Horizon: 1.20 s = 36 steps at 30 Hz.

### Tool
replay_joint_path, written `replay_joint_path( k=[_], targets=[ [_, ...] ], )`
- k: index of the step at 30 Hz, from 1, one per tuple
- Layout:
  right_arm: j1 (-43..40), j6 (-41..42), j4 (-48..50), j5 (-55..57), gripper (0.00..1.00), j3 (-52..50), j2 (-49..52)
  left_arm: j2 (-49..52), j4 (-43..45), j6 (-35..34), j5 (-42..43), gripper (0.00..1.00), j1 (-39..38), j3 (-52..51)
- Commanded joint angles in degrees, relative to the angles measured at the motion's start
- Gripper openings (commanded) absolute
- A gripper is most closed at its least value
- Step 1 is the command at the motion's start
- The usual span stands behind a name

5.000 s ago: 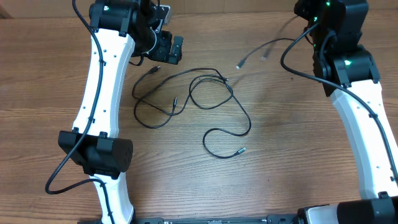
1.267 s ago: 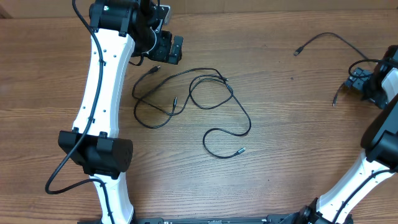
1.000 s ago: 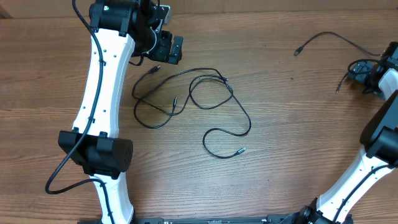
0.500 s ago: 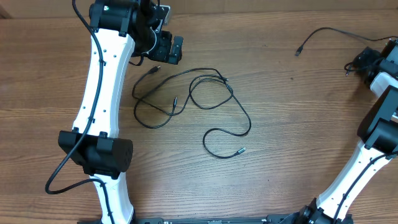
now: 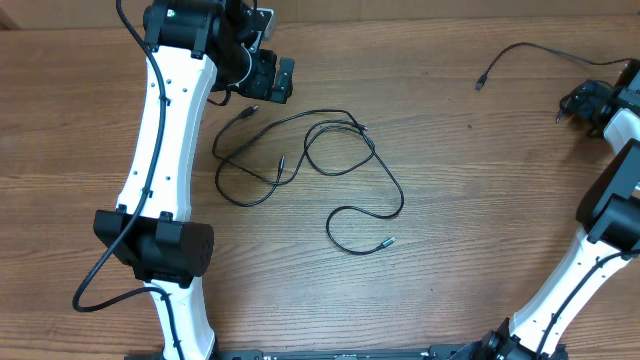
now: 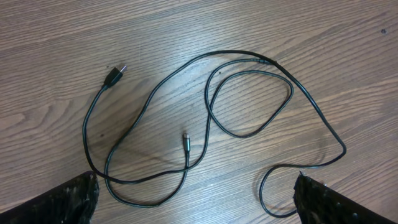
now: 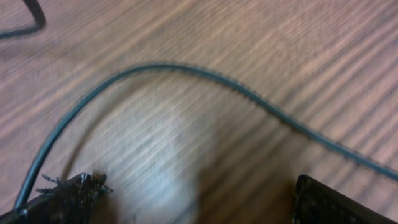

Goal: Untangle cables

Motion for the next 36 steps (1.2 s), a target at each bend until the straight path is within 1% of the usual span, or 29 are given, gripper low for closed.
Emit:
replay_joint_path(
  k=[1, 3, 4, 6, 7, 8, 10, 11, 14, 16, 19, 23, 27, 32, 34, 36],
  targets=[
    [0.0, 1.4, -13.9, -6.1, 1.00, -8.3, 12.5, -1.1, 0.1, 0.9, 0.8, 1.00, -0.1, 0.9],
    [0.0, 1.4, -18.8, -8.9, 0.99, -8.1, 12.4, -1.2, 0.1, 0.9, 0.8, 1.00, -0.1, 0.9],
    [0.0, 1.4, -22.8, -11.7, 0.96, -7.4, 12.4, -1.1, 0.1, 0.9, 0.8, 1.00, -0.1, 0.9],
    [0.0, -1.5, -28.0, -19.5, 0.96, -5.6, 12.4, -1.1, 0.1, 0.9, 0.8, 1.00, -0.1, 0.9],
    [0.0, -4.2, -30.4, -24.5, 0.96, -4.6, 12.4, -1.1, 0.1, 0.9, 0.8, 1.00, -0.1, 0.9],
    [0.0, -5.7, -31.9, -27.4, 0.95, -3.9, 12.4, -1.1, 0.1, 0.9, 0.8, 1.00, -0.1, 0.9],
    [0.0, -10.5, -38.1, -36.4, 0.95, -0.6, 12.4, -1.1, 0.1, 0.9, 0.8, 1.00, -0.1, 0.9],
    [0.0, -12.0, -39.8, -38.8, 0.95, 0.4, 12.4, -1.1, 0.1, 0.9, 0.8, 1.00, -0.1, 0.9],
    [0.0, -22.8, -50.1, -50.6, 0.96, 6.1, 12.4, -1.1, 0.1, 0.9, 0.8, 1.00, -0.1, 0.9],
    [0.1, -27.9, -55.4, -53.5, 0.98, 9.0, 12.4, -1.2, 0.1, 0.9, 0.8, 1.00, -0.1, 0.9],
    [0.3, -36.6, -62.8, -55.5, 1.00, 12.7, 12.4, -1.1, 0.1, 0.9, 0.8, 1.00, -0.1, 0.9],
    [0.6, -41.4, -70.6, -55.9, 1.00, 18.2, 12.4, -1.2, 0.1, 0.9, 0.8, 1.00, 0.0, 0.9],
    [1.7, -48.9, -77.7, -56.8, 1.00, 23.4, 10.9, -1.1, 0.1, 0.9, 0.8, 1.00, -0.1, 0.9],
    [4.9, -48.8, -76.3, -55.8, 1.00, 25.6, 3.5, -1.1, 0.1, 0.9, 0.8, 1.00, -0.1, 0.9],
    [5.9, -46.6, -74.8, -55.1, 1.00, 26.2, 0.5, -1.1, 0.1, 0.9, 0.8, 1.00, -0.1, 0.9],
    [6.8, -41.6, -72.3, -51.7, 1.00, 26.7, -2.6, -1.1, 0.1, 0.9, 0.8, 1.00, -0.1, 0.9]
  ],
)
